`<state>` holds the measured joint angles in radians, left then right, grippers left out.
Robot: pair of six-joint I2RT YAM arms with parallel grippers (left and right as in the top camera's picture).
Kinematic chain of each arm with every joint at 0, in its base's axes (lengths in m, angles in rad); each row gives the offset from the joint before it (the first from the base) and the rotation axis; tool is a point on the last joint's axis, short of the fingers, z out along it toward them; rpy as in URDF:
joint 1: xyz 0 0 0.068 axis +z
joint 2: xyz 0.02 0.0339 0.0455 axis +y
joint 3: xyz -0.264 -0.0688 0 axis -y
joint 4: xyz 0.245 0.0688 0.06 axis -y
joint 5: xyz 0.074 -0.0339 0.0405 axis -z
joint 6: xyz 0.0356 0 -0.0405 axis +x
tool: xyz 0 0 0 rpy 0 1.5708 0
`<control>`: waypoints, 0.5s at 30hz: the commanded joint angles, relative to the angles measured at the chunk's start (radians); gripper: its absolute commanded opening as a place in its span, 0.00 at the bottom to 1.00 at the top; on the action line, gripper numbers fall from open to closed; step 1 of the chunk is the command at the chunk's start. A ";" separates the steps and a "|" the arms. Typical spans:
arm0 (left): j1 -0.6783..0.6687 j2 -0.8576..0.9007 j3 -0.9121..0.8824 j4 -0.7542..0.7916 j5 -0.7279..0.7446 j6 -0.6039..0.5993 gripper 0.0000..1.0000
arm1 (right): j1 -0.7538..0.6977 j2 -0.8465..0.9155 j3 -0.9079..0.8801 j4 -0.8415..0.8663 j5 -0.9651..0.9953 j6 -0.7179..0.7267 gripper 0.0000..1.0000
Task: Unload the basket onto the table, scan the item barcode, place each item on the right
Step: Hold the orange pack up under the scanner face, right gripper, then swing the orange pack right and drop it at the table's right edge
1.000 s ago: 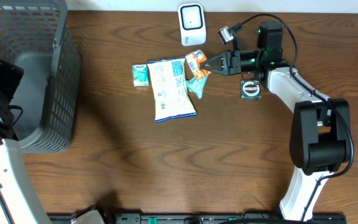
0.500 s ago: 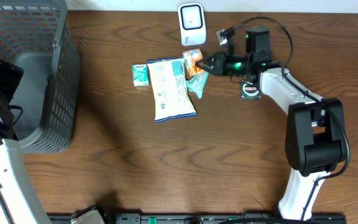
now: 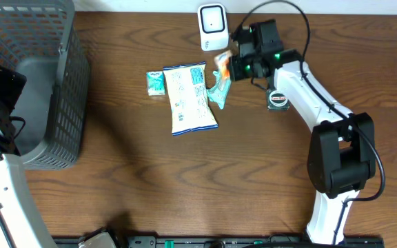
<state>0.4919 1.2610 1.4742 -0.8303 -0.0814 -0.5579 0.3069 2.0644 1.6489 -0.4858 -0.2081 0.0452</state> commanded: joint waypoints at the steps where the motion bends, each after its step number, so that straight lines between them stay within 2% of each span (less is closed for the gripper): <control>1: 0.002 0.004 0.003 0.000 -0.009 -0.009 0.98 | 0.040 -0.017 0.047 0.043 0.213 -0.127 0.01; 4: 0.002 0.004 0.002 0.000 -0.009 -0.009 0.98 | 0.050 -0.016 0.087 0.101 0.251 -0.156 0.01; 9: 0.002 0.004 0.002 0.000 -0.009 -0.009 0.98 | 0.050 0.018 0.189 0.107 0.251 -0.175 0.01; 15: 0.002 0.004 0.003 0.000 -0.009 -0.009 0.98 | 0.050 0.173 0.433 0.030 0.275 -0.225 0.01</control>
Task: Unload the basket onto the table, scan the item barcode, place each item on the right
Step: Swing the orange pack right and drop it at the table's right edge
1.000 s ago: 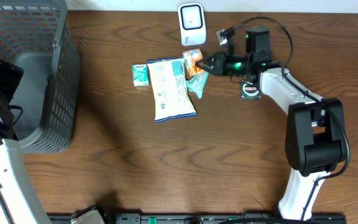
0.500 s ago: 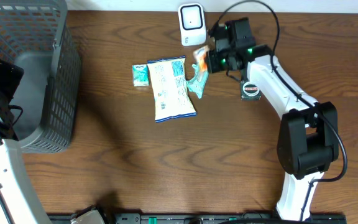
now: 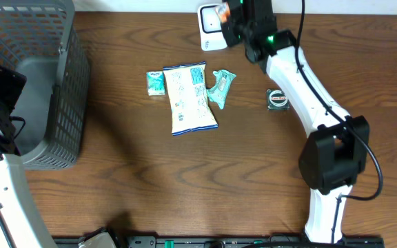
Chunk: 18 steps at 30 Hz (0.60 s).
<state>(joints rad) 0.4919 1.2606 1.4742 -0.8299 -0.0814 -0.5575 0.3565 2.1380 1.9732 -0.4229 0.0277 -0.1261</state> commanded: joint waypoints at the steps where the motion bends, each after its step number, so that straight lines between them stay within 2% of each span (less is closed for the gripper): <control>1: 0.002 0.004 0.002 0.000 -0.009 -0.009 0.98 | 0.001 0.128 0.150 -0.041 0.058 -0.065 0.01; 4: 0.002 0.004 0.002 0.000 -0.009 -0.009 0.98 | 0.005 0.197 0.243 -0.043 0.124 -0.127 0.01; 6: 0.002 0.004 0.003 0.000 -0.009 -0.009 0.98 | 0.011 0.232 0.265 -0.018 0.174 -0.217 0.01; 11: 0.002 0.004 0.002 0.000 -0.009 -0.009 0.98 | 0.043 0.308 0.264 0.065 0.266 -0.535 0.01; 13: 0.002 0.004 0.002 0.000 -0.009 -0.009 0.98 | 0.059 0.328 0.264 0.108 0.343 -0.619 0.01; 18: 0.002 0.004 0.003 0.000 -0.009 -0.009 0.98 | 0.099 0.339 0.264 0.172 0.385 -0.702 0.01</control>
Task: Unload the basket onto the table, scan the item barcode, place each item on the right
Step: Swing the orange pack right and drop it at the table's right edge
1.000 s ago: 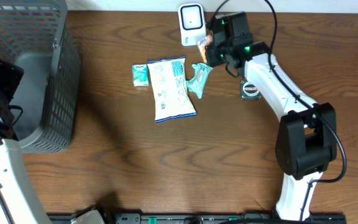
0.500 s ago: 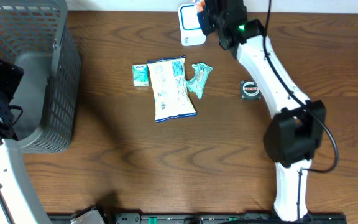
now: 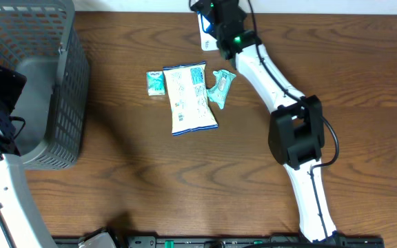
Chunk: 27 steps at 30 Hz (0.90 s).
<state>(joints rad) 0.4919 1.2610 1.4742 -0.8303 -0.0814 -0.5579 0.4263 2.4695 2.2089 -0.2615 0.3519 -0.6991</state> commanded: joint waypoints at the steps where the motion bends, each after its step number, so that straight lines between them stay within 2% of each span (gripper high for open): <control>1: 0.002 0.004 0.002 0.000 -0.009 -0.008 0.98 | 0.035 0.007 0.027 0.011 0.061 -0.146 0.01; 7: 0.002 0.004 0.003 0.000 -0.009 -0.009 0.98 | 0.053 0.050 0.021 0.012 0.095 -0.305 0.01; 23: 0.002 0.004 0.003 0.000 -0.009 -0.009 0.98 | 0.055 0.071 0.018 0.055 0.166 -0.298 0.01; 27: 0.002 0.004 0.002 0.000 -0.009 -0.008 0.98 | 0.051 0.069 0.018 0.177 0.294 -0.210 0.01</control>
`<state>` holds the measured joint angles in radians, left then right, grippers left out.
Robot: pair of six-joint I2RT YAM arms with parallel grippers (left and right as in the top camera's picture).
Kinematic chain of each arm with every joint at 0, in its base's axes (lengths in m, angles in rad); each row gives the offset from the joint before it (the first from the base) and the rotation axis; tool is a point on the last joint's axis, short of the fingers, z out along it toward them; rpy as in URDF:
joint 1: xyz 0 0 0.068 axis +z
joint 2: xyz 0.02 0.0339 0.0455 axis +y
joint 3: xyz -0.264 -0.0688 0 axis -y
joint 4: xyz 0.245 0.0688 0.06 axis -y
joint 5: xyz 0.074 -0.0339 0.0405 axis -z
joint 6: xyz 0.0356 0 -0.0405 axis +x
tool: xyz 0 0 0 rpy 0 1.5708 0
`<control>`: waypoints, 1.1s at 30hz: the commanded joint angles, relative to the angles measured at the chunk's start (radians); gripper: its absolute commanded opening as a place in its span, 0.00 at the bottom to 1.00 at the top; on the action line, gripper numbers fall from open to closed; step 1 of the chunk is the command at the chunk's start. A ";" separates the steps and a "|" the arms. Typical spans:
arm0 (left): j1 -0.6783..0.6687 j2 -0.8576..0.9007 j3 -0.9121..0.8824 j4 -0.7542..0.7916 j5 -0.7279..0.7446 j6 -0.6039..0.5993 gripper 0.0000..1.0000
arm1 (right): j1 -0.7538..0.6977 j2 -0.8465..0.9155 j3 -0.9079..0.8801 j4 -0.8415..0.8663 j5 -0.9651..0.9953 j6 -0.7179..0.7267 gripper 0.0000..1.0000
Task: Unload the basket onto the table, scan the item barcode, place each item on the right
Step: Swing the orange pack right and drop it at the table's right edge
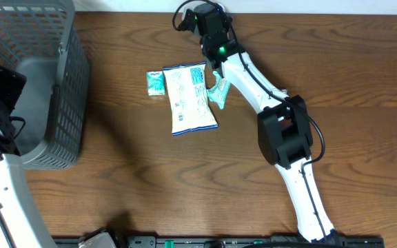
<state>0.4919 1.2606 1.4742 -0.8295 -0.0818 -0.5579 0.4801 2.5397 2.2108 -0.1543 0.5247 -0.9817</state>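
Note:
My right arm reaches across the far edge of the table, and its gripper is at the top centre. No item shows in its fingers from above, and whether they are open or shut is not clear. The wrist covers the spot at the far edge behind it. On the table in front lie a white and blue snack bag, a small teal packet to its left and a crumpled teal packet to its right. My left arm stays at the left edge beside the basket.
A grey wire basket fills the far left corner. The right arm's white links run diagonally from the lower right up over the table, above the teal packet.
My right gripper has shifted further left along the far edge, from over the white scanner to a spot left of it. The scanner is now hidden under the wrist. The left arm has not moved.
My right gripper was beside an orange packet next to the teal packet. Then it was up at the white scanner with the orange packet in it. After that it was over the scanner, and now it is left of it, with the packet out of sight.

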 commanded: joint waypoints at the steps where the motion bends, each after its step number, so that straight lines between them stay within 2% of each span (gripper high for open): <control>1: 0.002 0.004 0.003 0.000 -0.009 -0.009 0.98 | -0.011 -0.004 0.016 0.112 0.180 0.089 0.01; 4: 0.002 0.004 0.002 0.000 -0.009 -0.008 0.98 | -0.046 -0.025 0.016 0.129 0.274 0.151 0.01; 6: 0.002 0.004 0.002 0.000 -0.009 -0.009 0.98 | -0.081 -0.045 0.016 0.071 0.304 0.207 0.01; 13: 0.002 0.004 0.003 0.000 -0.009 -0.009 0.98 | -0.253 -0.101 0.016 -0.287 0.303 0.487 0.01; 18: 0.002 0.004 0.002 0.000 -0.009 -0.008 0.98 | -0.465 -0.105 0.016 -0.621 0.286 0.703 0.01; 22: 0.002 0.004 0.002 0.000 -0.009 -0.009 0.98 | -0.612 -0.105 0.016 -0.789 0.276 0.889 0.02; 24: 0.002 0.004 0.003 0.000 -0.009 -0.009 0.98 | -0.671 -0.105 0.016 -0.848 0.253 0.968 0.31; 25: 0.002 0.004 0.002 0.000 -0.009 -0.009 0.98 | -0.715 -0.105 0.016 -0.883 0.199 0.995 0.71; 27: 0.002 0.004 0.002 0.000 -0.009 -0.009 0.98 | -0.764 -0.105 0.016 -0.919 0.113 1.029 0.94; 28: 0.002 0.004 0.002 0.000 -0.009 -0.009 0.98 | -0.784 -0.105 0.016 -0.933 0.066 1.048 0.99; 29: 0.002 0.004 0.002 0.000 -0.009 -0.009 0.98 | -0.806 -0.105 0.016 -0.943 0.005 1.089 0.99; 33: 0.002 0.004 0.002 0.000 -0.009 -0.008 0.98 | -0.816 -0.105 0.016 -0.937 -0.130 1.098 0.99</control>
<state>0.4919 1.2610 1.4742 -0.8299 -0.0814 -0.5579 -0.3519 2.4748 2.2192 -1.0950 0.5587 0.0418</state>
